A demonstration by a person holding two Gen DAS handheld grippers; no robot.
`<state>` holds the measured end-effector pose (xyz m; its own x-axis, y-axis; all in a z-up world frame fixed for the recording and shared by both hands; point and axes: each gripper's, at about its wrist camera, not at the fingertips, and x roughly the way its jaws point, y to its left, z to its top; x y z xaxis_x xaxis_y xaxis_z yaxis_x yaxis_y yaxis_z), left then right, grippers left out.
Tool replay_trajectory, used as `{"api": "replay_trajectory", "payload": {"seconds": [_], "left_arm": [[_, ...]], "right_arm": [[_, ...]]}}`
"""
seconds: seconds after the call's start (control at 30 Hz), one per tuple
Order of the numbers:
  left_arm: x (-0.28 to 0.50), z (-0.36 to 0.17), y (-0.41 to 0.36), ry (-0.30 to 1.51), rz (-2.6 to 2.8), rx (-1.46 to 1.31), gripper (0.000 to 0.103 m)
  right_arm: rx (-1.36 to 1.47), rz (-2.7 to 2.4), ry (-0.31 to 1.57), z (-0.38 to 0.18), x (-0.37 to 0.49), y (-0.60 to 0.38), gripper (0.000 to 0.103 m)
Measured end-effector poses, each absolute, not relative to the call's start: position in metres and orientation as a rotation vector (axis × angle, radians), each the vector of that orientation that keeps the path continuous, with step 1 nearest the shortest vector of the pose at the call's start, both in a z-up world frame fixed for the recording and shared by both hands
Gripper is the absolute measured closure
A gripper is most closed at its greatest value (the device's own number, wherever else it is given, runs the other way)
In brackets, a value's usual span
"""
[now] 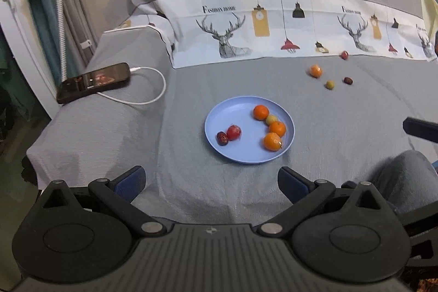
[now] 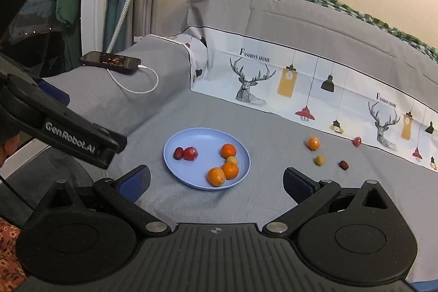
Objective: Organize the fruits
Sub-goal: 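Lift both tools away from the plate toward the remaining fruits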
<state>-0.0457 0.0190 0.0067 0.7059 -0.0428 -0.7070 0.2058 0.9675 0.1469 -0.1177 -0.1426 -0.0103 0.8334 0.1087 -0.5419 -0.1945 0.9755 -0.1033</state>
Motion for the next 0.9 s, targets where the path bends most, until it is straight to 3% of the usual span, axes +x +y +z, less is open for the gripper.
{"api": "replay_trajectory", "payload": {"seconds": [0.9], "left_arm": [[0.005,-0.010,-0.035,0.877,-0.199,0.294,0.000]], "right_arm": [[0.057,0.091,0.648,-0.037,-0.084,-0.200,0.001]]}}
